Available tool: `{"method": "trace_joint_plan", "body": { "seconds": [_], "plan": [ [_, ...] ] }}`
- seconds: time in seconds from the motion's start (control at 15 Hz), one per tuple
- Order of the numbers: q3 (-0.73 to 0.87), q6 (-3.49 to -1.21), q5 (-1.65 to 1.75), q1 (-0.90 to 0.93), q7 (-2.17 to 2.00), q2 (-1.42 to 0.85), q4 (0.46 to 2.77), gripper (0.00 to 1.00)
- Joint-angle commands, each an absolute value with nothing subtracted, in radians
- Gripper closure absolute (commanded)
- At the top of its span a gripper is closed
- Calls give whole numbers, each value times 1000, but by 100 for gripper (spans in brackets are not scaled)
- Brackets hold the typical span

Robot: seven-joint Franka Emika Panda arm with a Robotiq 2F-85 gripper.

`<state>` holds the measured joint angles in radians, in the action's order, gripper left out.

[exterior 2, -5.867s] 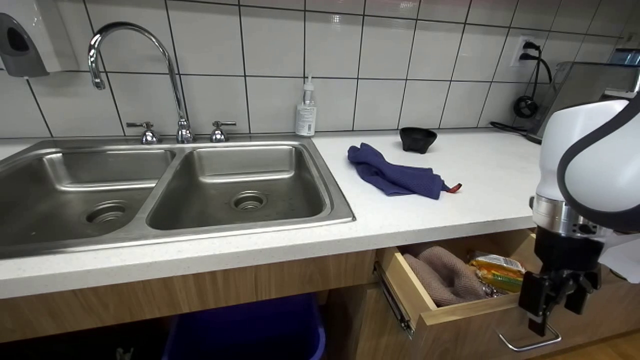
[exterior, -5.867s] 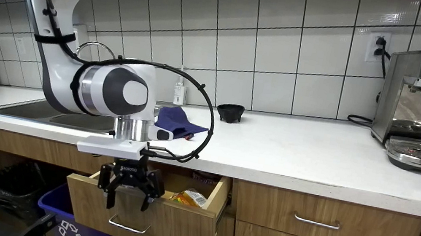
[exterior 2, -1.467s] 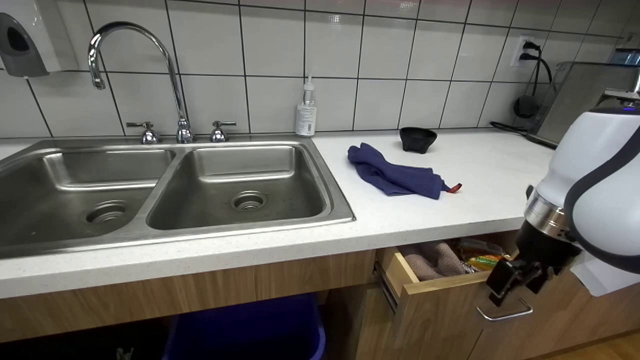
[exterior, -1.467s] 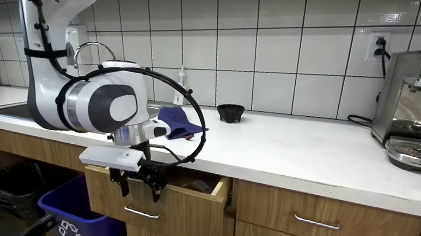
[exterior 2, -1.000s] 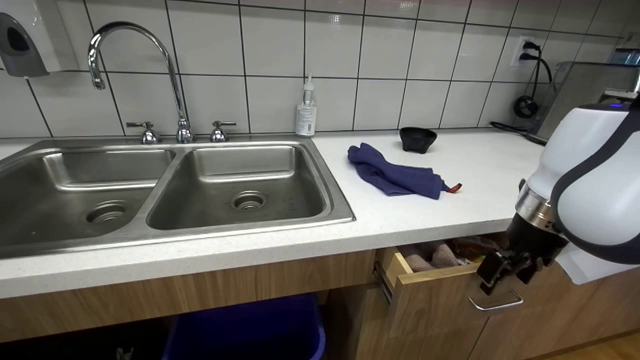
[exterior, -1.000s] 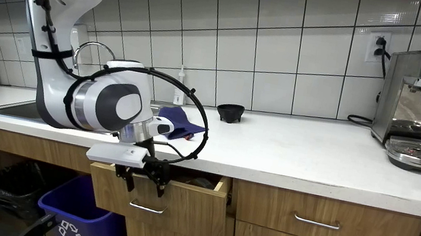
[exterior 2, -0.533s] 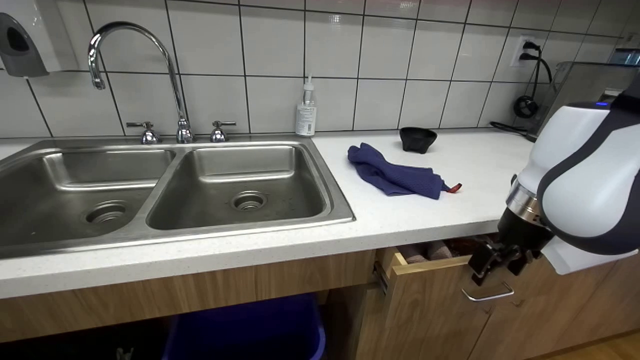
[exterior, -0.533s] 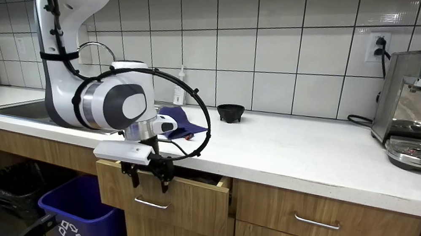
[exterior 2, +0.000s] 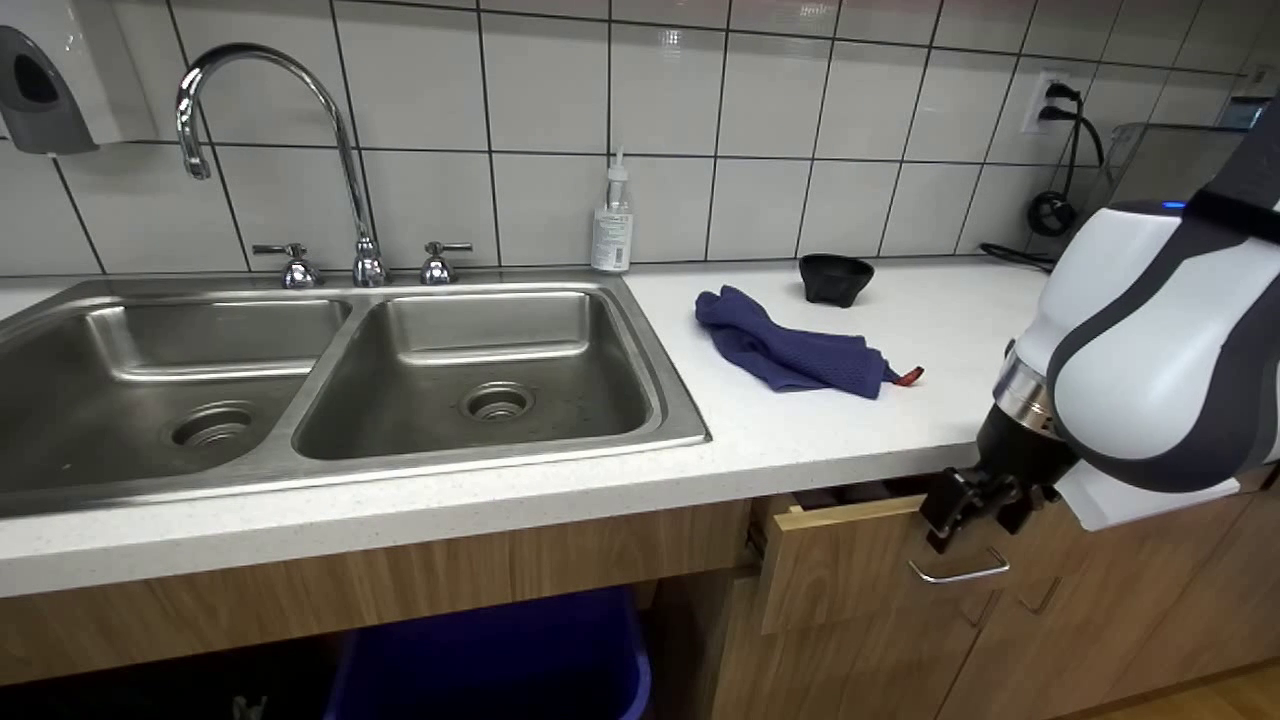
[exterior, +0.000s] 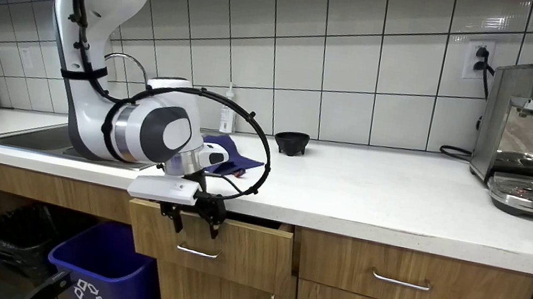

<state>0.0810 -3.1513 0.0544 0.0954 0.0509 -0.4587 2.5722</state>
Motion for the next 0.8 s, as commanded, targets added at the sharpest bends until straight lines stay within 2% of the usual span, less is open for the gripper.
{"method": "trace_joint_plan", "body": {
  "seconds": [0.0, 0.73],
  "plan": [
    [94, -3136, 54, 130, 28, -482, 2498, 0],
    [89, -3116, 53, 144, 13, -518, 2419, 0]
  ]
}}
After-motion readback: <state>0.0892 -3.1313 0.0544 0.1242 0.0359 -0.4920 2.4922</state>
